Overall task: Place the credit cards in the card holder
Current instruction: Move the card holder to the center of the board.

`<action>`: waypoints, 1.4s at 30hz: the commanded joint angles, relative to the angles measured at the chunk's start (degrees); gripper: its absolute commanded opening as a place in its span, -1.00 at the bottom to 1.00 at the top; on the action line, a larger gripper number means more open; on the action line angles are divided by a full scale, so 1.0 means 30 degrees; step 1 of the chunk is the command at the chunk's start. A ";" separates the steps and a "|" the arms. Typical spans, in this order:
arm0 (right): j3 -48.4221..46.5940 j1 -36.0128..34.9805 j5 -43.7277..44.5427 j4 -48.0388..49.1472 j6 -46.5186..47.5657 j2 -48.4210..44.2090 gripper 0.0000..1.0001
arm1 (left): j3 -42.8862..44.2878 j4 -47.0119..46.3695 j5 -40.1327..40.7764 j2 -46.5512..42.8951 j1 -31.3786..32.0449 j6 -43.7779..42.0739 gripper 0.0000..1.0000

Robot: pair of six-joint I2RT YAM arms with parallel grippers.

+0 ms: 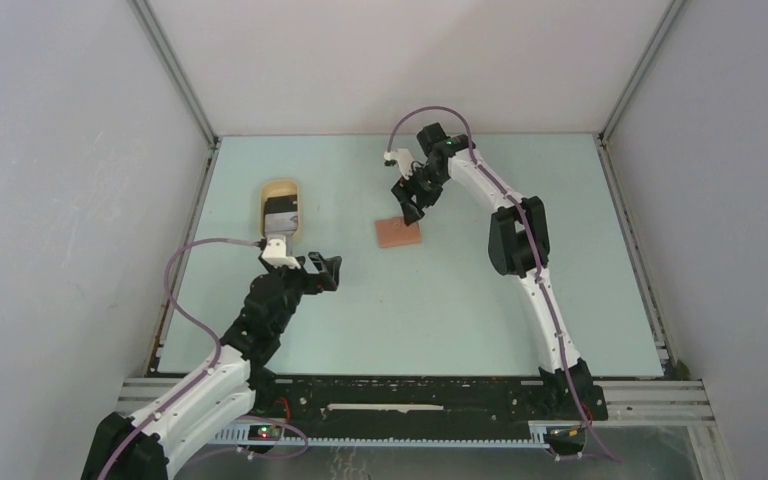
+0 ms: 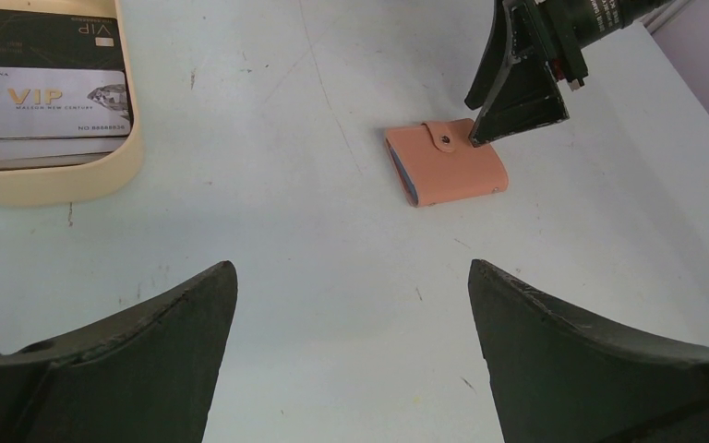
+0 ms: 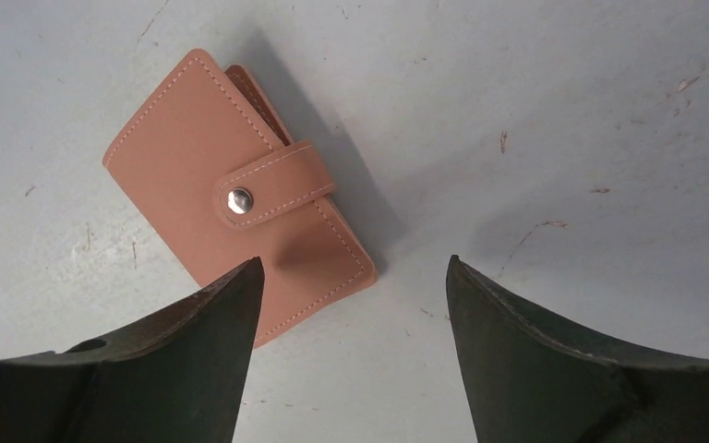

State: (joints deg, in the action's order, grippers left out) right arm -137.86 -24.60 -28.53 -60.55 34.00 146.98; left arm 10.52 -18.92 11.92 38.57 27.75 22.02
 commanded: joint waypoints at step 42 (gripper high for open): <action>2.7061 0.1104 -0.5754 0.9322 -0.6680 -1.7722 -0.48 | -0.2909 -0.3704 0.2333 -0.2407 0.8211 0.6897 0.84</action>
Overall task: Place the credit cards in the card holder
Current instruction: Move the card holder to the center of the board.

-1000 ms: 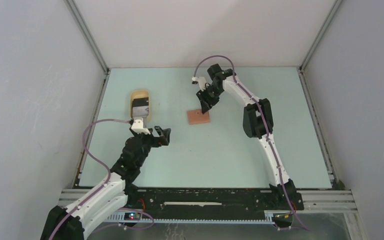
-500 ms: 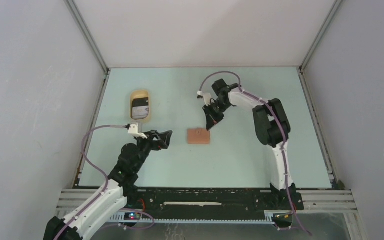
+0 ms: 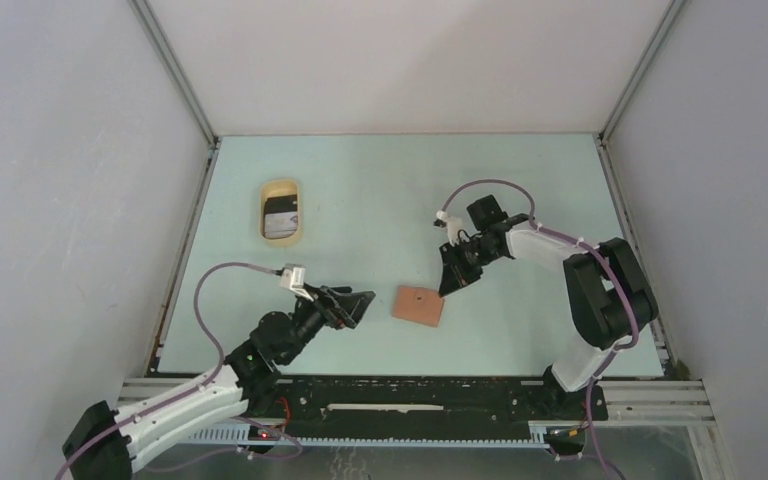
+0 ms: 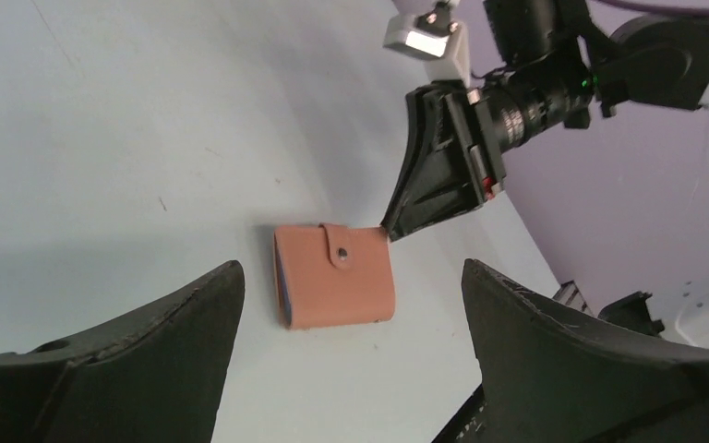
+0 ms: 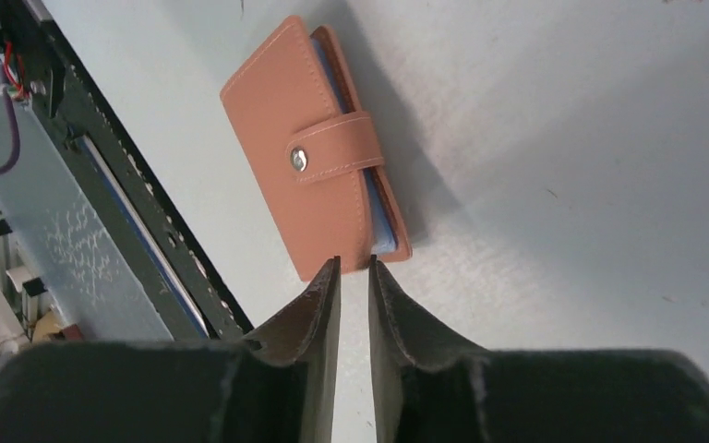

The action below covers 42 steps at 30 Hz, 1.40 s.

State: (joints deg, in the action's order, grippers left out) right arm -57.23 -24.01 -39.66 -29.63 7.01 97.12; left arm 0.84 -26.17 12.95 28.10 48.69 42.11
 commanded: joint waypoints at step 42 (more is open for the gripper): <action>-0.7152 -0.5247 0.2519 -0.8049 2.8328 0.3773 0.11 | 0.0461 -0.4576 0.5097 0.7648 0.3224 -0.0616 0.80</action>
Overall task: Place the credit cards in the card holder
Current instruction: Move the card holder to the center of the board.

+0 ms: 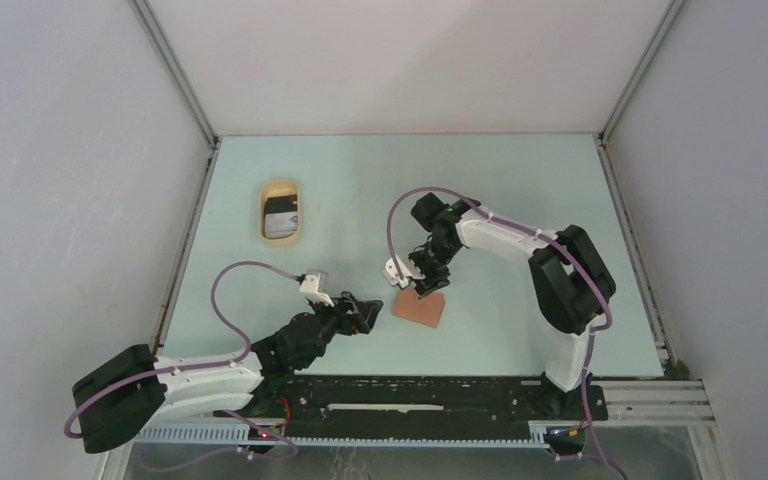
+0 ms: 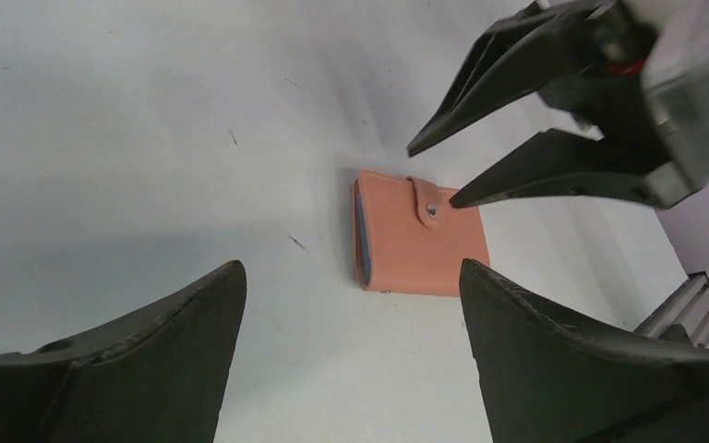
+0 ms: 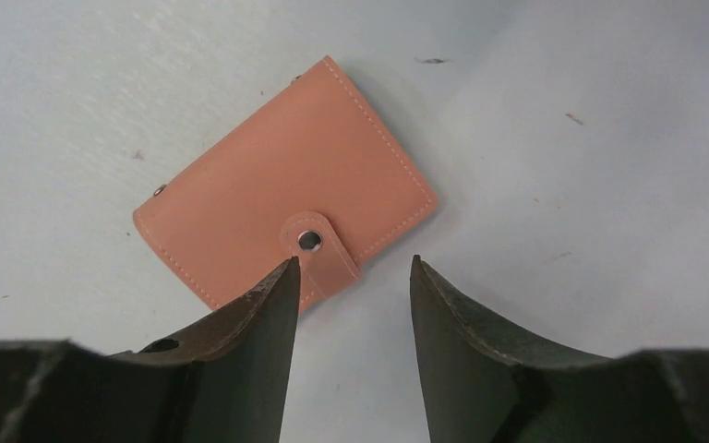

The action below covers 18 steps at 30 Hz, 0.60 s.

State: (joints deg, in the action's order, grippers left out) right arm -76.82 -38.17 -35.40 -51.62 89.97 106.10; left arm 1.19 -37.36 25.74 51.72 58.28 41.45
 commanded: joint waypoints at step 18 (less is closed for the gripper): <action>-0.0401 -0.1564 0.2970 -0.1316 0.0404 0.2520 -0.21 | 0.0028 -0.1018 0.0720 -0.0572 -0.0027 -0.0174 0.78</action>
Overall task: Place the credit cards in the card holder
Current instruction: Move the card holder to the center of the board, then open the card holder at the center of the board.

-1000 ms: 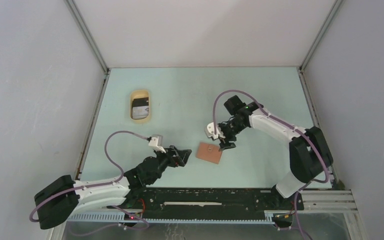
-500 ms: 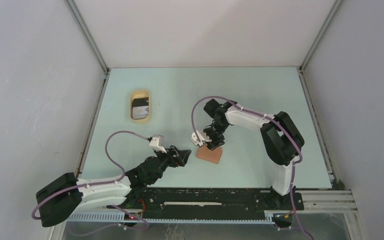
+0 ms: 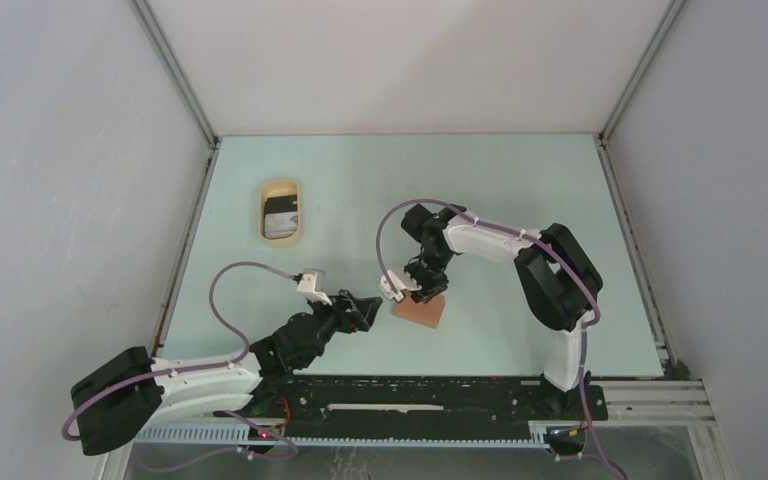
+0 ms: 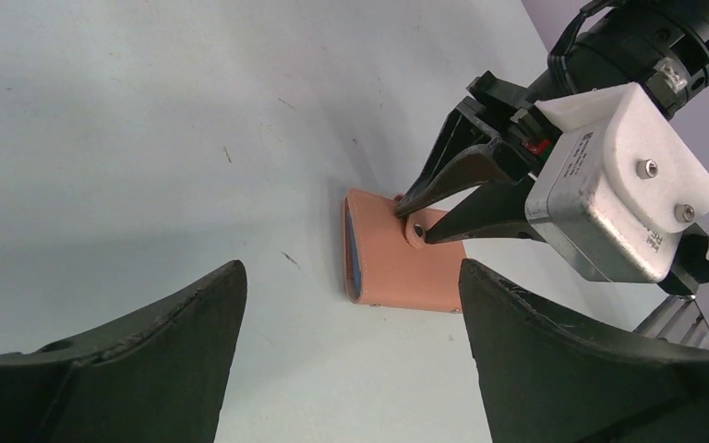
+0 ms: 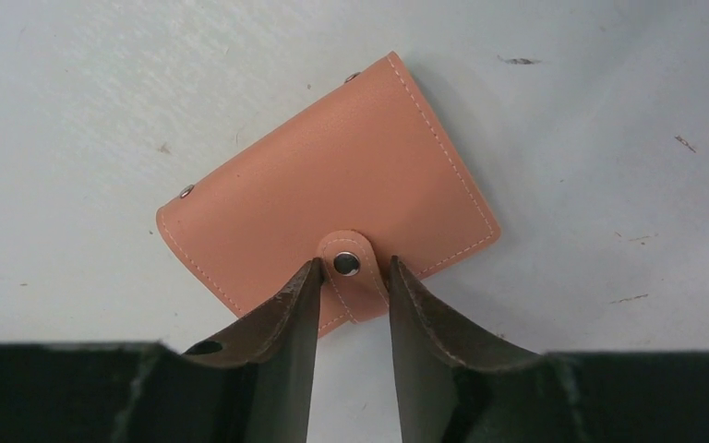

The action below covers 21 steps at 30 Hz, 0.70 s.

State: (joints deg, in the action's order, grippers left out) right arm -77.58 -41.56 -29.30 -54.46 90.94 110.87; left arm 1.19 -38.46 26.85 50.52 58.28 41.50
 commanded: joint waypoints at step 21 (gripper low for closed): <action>0.3937 0.0013 -0.3304 0.1697 -0.3497 -0.4032 -1.00 | 0.0600 -0.3742 -0.1860 0.2890 -0.0033 0.0879 0.60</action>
State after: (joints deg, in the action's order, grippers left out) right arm -67.77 -41.95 -33.98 -48.58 84.58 102.87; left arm 1.19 -44.69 23.00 57.12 58.26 42.81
